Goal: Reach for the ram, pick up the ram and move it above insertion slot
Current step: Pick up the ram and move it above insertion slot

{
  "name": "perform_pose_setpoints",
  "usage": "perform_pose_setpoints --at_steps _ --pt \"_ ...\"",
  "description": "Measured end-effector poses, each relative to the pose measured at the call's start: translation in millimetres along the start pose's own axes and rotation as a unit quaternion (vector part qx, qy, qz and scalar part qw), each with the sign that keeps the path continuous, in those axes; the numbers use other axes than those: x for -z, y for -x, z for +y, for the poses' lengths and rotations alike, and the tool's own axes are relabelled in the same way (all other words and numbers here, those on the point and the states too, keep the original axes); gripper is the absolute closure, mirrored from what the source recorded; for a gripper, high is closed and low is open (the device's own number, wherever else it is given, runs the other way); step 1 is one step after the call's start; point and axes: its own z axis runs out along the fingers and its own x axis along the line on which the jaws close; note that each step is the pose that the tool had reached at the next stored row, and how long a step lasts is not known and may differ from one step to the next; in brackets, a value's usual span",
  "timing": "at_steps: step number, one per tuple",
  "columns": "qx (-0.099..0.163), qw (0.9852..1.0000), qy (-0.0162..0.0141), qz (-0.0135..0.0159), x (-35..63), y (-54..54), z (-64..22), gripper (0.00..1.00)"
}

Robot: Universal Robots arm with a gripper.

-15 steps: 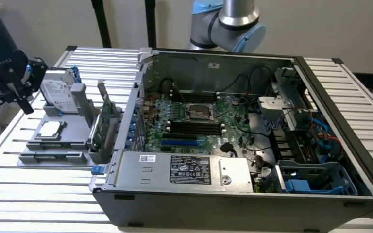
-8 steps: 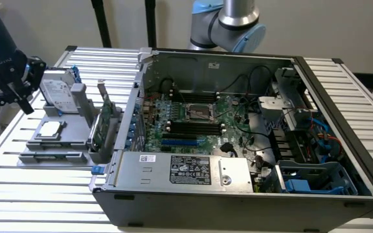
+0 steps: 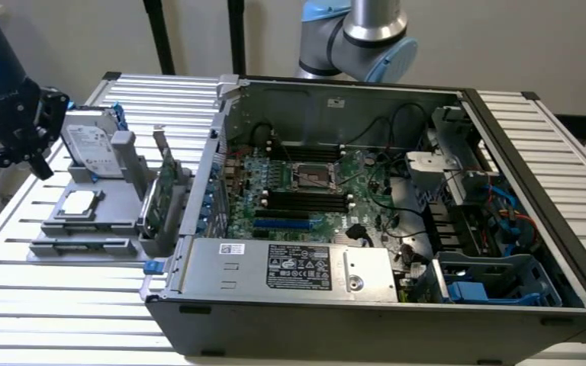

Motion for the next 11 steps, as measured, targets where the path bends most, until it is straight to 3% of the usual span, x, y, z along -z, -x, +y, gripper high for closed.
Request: perform_pose_setpoints --at_steps 6,11 --pt "0.055 0.9985 -0.0008 0.0016 0.0 0.0 0.0 0.89" --pt "0.100 0.9949 -0.0009 0.0031 0.0 0.0 0.0 0.89"
